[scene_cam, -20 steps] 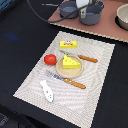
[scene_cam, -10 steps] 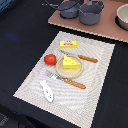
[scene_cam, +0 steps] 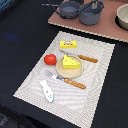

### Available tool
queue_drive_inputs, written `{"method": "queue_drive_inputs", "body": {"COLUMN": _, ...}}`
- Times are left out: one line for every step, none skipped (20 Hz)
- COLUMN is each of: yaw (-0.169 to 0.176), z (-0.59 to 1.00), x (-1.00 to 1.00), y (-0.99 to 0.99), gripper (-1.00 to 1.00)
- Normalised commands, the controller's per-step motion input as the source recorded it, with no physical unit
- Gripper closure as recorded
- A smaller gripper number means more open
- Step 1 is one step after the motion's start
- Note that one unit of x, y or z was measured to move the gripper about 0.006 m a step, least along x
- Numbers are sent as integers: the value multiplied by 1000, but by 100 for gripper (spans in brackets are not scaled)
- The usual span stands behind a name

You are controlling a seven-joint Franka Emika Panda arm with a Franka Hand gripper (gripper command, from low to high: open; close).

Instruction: Interact with the objects in diverse but meaningful ways.

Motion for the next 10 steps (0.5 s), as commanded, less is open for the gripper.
{"method": "queue_drive_inputs", "body": {"yaw": -5, "z": 0, "x": 471, "y": 309, "gripper": -100}}
{"method": "queue_drive_inputs", "body": {"yaw": 0, "z": 0, "x": 320, "y": 389, "gripper": -100}}
{"method": "queue_drive_inputs", "body": {"yaw": 0, "z": 0, "x": 246, "y": 374, "gripper": -100}}
{"method": "queue_drive_inputs", "body": {"yaw": 0, "z": 0, "x": 191, "y": 357, "gripper": -100}}
{"method": "queue_drive_inputs", "body": {"yaw": 0, "z": 0, "x": 134, "y": 329, "gripper": -100}}
{"method": "queue_drive_inputs", "body": {"yaw": 3, "z": -6, "x": 94, "y": 277, "gripper": -100}}
{"method": "queue_drive_inputs", "body": {"yaw": 0, "z": -40, "x": 49, "y": 217, "gripper": -100}}
{"method": "queue_drive_inputs", "body": {"yaw": 0, "z": -37, "x": 0, "y": 151, "gripper": -100}}
{"method": "queue_drive_inputs", "body": {"yaw": 0, "z": -46, "x": 9, "y": 131, "gripper": -100}}
{"method": "queue_drive_inputs", "body": {"yaw": 0, "z": -71, "x": 37, "y": 69, "gripper": -100}}
